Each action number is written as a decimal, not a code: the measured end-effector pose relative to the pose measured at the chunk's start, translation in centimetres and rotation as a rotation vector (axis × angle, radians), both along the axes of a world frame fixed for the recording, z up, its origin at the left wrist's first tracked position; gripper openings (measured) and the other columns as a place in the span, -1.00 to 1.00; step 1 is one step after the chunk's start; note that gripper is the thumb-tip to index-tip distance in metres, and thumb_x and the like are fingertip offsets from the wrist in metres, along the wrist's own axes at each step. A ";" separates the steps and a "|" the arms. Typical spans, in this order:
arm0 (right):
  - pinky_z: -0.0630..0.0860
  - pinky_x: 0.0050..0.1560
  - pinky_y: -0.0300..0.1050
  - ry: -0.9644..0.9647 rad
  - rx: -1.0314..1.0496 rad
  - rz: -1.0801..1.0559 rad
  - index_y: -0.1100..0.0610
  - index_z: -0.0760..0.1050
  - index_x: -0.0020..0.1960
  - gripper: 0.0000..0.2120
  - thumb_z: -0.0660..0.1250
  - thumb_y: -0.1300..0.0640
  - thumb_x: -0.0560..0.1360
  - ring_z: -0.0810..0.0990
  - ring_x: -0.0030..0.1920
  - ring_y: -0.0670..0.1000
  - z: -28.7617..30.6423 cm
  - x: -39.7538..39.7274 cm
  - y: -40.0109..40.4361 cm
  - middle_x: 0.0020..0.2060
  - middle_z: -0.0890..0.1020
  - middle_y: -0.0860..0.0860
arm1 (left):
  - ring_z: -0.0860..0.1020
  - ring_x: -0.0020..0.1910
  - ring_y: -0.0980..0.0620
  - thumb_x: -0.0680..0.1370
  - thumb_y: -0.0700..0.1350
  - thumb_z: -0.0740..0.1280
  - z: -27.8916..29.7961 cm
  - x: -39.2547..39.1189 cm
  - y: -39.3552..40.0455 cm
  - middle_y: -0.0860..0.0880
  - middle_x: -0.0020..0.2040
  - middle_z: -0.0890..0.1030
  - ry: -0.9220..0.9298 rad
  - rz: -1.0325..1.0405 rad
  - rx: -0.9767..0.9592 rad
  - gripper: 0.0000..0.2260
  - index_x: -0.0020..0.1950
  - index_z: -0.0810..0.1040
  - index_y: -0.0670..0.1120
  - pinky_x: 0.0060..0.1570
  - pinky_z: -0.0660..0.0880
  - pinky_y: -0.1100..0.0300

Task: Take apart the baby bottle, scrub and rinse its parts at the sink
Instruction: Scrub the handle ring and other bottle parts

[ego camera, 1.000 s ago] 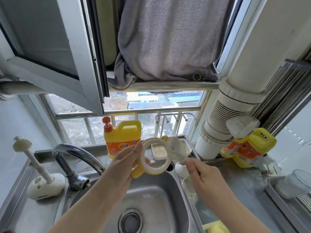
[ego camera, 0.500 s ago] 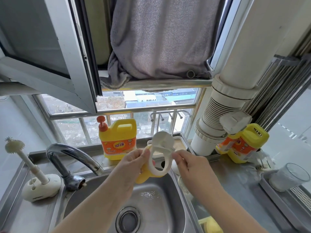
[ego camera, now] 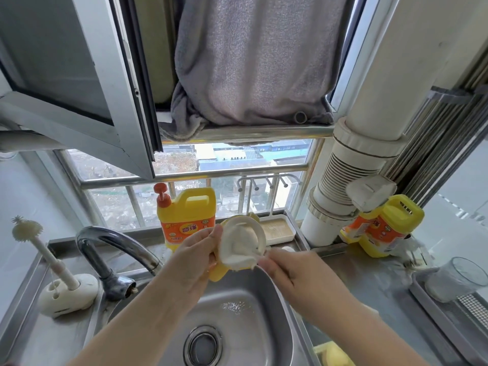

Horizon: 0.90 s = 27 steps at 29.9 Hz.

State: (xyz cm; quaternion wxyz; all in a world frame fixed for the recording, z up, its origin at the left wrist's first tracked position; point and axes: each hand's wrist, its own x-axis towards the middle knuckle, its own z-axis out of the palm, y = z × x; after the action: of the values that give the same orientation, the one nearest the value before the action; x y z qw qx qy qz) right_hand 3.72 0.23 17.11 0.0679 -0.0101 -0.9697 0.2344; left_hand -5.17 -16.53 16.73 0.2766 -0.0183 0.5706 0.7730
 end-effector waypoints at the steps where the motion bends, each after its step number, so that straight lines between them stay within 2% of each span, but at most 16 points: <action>1: 0.44 -0.23 -0.02 -0.033 0.020 0.010 0.00 0.32 -0.25 -0.54 -0.05 -0.34 0.50 0.43 -0.32 0.00 0.0 0.4 0.5 -0.39 0.46 -0.07 | 0.42 -0.25 -0.02 0.58 -0.08 0.23 0.0 -0.1 -0.3 -0.12 -0.24 0.55 0.009 0.001 -0.011 -0.77 -0.07 0.63 -0.16 -0.23 0.33 0.15; 3: 0.44 -0.22 -0.05 -0.108 0.012 -0.059 -0.05 0.30 -0.35 -0.61 0.06 -0.23 0.55 0.44 -0.35 -0.04 0.5 0.9 1.9 -0.43 0.46 -0.08 | 0.42 -0.24 -0.01 0.56 -0.06 0.25 -0.3 0.0 -0.7 -0.08 -0.26 0.54 0.067 -0.001 -0.074 -0.79 -0.10 0.61 -0.13 -0.21 0.35 0.17; 4: 0.44 -0.23 -0.09 -0.124 -0.001 -0.109 -0.06 0.35 -0.34 -0.64 0.09 -0.19 0.55 0.45 -0.36 -0.05 0.8 1.0 2.5 -0.44 0.46 -0.07 | 0.43 -0.26 0.01 0.56 -0.05 0.26 -0.6 0.1 -0.8 -0.06 -0.28 0.54 0.114 -0.007 -0.125 -0.80 -0.12 0.60 -0.12 -0.23 0.35 0.20; 7: 0.37 -0.32 -0.19 -0.086 -0.151 -0.232 0.06 0.52 -0.18 -0.70 0.18 -0.13 0.54 0.50 -0.32 -0.03 1.7 0.1 3.5 -0.40 0.51 -0.03 | 0.41 -0.32 0.07 0.54 -0.01 0.29 -1.3 0.3 -1.1 -0.03 -0.32 0.50 0.344 -0.086 -0.331 -0.80 -0.21 0.57 -0.07 -0.26 0.33 0.27; 9: 0.38 -0.29 -0.28 -0.150 -0.329 -0.230 -0.12 0.50 -0.06 -0.90 0.30 -0.11 0.48 0.53 -0.27 -0.13 2.2 -0.5 3.0 -0.30 0.55 -0.12 | 0.42 -0.34 0.11 0.45 0.08 0.36 -1.5 0.3 -1.5 -0.02 -0.33 0.50 0.503 -0.187 -0.411 -0.79 -0.25 0.57 -0.04 -0.26 0.33 0.29; 11: 0.43 -0.17 -0.30 -0.328 -0.500 -0.144 -0.26 0.43 0.00 -0.74 0.44 -0.09 0.39 0.55 -0.24 -0.22 1.7 -1.0 2.3 -0.30 0.56 -0.19 | 0.44 -0.34 0.15 0.38 0.15 0.46 -1.6 0.3 -1.9 0.03 -0.35 0.53 0.542 -0.274 -0.381 -0.76 -0.27 0.60 -0.01 -0.27 0.35 0.36; 14: 0.47 -0.02 -0.17 -0.421 -0.606 -0.030 -0.15 0.57 0.00 -0.60 0.54 -0.16 0.20 0.52 -0.27 -0.19 0.1 -1.1 1.3 -0.35 0.56 -0.20 | 0.45 -0.34 0.14 0.29 0.16 0.46 -1.9 0.3 -2.8 0.00 -0.35 0.53 0.444 -0.300 -0.242 -0.72 -0.30 0.61 -0.05 -0.30 0.35 0.37; 17: 0.40 -0.16 -0.18 -0.395 -0.609 -0.002 0.10 0.55 -0.16 -0.67 0.55 -0.06 0.23 0.41 -0.32 -0.10 -1.0 -1.1 0.5 -0.37 0.48 -0.07 | 0.50 -0.26 0.10 0.38 0.09 0.49 -2.1 0.5 -3.3 -0.04 -0.24 0.58 0.359 -0.272 -0.223 -0.74 -0.24 0.62 -0.10 -0.22 0.39 0.37; 19: 0.35 -0.24 -0.23 -0.331 -0.587 -0.083 0.17 0.50 -0.23 -0.69 0.56 0.02 0.26 0.36 -0.39 -0.12 -1.8 -1.1 -0.1 -0.44 0.45 -0.09 | 0.50 -0.01 0.06 0.38 0.16 0.39 -2.9 0.3 -3.0 0.00 0.06 0.50 0.369 -0.160 -0.375 -0.75 -0.04 0.63 0.07 -0.06 0.40 0.28; 21: 0.34 -0.31 -0.27 -0.246 -0.532 -0.209 0.16 0.50 -0.27 -0.68 0.57 -0.01 0.23 0.36 -0.43 -0.14 -2.5 -1.1 -0.8 -0.50 0.45 -0.13 | 0.44 0.15 0.03 0.37 0.21 0.32 -3.3 0.5 -2.8 0.03 0.23 0.30 0.328 -0.074 -0.531 -0.52 0.27 0.43 0.16 0.07 0.42 0.18; 23: 0.33 -0.36 -0.30 -0.174 -0.526 -0.315 0.11 0.50 -0.30 -0.68 0.58 -0.04 0.22 0.37 -0.46 -0.16 -2.9 -0.9 -1.7 -0.53 0.46 -0.15 | 0.50 0.19 -0.05 0.34 0.26 0.39 -3.5 0.8 -2.4 0.00 0.32 0.35 0.094 -0.086 -0.378 -0.29 0.42 0.23 0.11 0.11 0.51 0.01; 24: 0.33 -0.38 -0.30 -0.141 -0.539 -0.332 0.09 0.48 -0.32 -0.69 0.58 -0.04 0.22 0.36 -0.47 -0.17 -3.0 -0.8 -2.2 -0.55 0.46 -0.15 | 0.55 0.16 -0.11 0.30 0.27 0.43 -3.7 1.0 -2.1 -0.04 0.30 0.45 -0.025 -0.110 -0.252 -0.23 0.42 0.24 0.09 0.08 0.55 -0.07; 25: 0.30 -0.40 -0.33 -0.118 -0.542 -0.327 0.08 0.46 -0.33 -0.69 0.57 -0.02 0.23 0.35 -0.48 -0.17 -3.0 -0.6 -2.7 -0.56 0.45 -0.16 | 0.59 0.12 -0.16 0.26 0.25 0.46 -3.7 1.2 -1.8 -0.08 0.22 0.54 -0.098 -0.125 -0.158 -0.25 0.37 0.29 0.08 0.05 0.57 -0.11; 27: 0.29 -0.42 -0.34 -0.091 -0.541 -0.283 0.10 0.44 -0.33 -0.69 0.56 0.00 0.26 0.33 -0.49 -0.16 -3.0 -0.3 -3.5 -0.56 0.44 -0.14 | 0.63 0.05 -0.18 0.22 0.13 0.48 -3.7 1.2 -1.5 -0.13 0.11 0.62 -0.100 -0.113 -0.093 -0.34 0.28 0.39 0.05 -0.01 0.59 -0.14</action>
State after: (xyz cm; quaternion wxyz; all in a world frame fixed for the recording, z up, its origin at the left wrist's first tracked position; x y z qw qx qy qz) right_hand 3.45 -3.31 14.14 0.0510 -0.1734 -0.8630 0.4717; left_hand -4.01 -18.00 13.02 0.3467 -0.0376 0.5916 0.7269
